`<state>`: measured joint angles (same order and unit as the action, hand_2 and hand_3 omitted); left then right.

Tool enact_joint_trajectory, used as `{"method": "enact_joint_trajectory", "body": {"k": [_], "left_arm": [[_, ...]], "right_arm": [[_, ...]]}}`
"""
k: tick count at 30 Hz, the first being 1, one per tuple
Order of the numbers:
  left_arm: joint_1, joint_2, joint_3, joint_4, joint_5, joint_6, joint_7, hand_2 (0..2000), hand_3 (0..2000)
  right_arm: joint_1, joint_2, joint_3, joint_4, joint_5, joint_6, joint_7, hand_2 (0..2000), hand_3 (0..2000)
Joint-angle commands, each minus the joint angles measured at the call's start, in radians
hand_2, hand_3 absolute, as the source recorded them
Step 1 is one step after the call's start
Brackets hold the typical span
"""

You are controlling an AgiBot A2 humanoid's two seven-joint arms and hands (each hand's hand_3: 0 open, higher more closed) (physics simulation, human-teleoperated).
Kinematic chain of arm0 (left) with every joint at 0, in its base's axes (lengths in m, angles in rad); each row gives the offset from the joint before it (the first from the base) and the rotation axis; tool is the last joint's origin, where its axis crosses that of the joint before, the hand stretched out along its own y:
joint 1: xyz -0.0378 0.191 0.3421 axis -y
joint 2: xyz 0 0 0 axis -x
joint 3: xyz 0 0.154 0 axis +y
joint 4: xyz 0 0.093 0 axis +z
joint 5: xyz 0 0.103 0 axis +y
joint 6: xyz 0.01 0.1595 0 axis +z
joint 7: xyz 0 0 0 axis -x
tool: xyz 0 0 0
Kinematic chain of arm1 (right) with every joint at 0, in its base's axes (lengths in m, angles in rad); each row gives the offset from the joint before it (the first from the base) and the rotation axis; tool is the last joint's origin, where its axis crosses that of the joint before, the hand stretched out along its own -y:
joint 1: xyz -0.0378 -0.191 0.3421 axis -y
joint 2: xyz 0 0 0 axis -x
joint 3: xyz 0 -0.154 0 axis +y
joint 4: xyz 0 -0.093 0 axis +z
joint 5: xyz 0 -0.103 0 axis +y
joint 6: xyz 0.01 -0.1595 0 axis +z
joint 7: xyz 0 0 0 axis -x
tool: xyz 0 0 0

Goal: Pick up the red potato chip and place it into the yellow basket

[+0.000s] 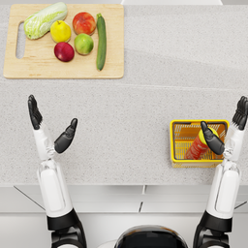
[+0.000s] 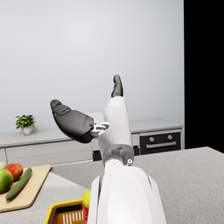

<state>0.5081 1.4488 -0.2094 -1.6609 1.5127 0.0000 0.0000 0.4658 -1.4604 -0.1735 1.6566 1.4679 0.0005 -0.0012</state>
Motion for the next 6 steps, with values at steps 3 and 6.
{"method": "enact_joint_trajectory", "body": {"k": [3, 6], "left_arm": [[-0.001, 0.000, -0.004, 0.007, 0.000, 0.000, 0.000, 0, 0], [-0.001, 0.000, -0.005, 0.010, 0.000, 0.000, 0.000, 0, 0]], "right_arm": [[-0.002, 0.000, 0.000, -0.004, 0.000, 0.000, 0.001, 0, 0], [-0.003, -0.001, 0.000, -0.006, 0.000, 0.000, 0.001, 0, 0]]}}
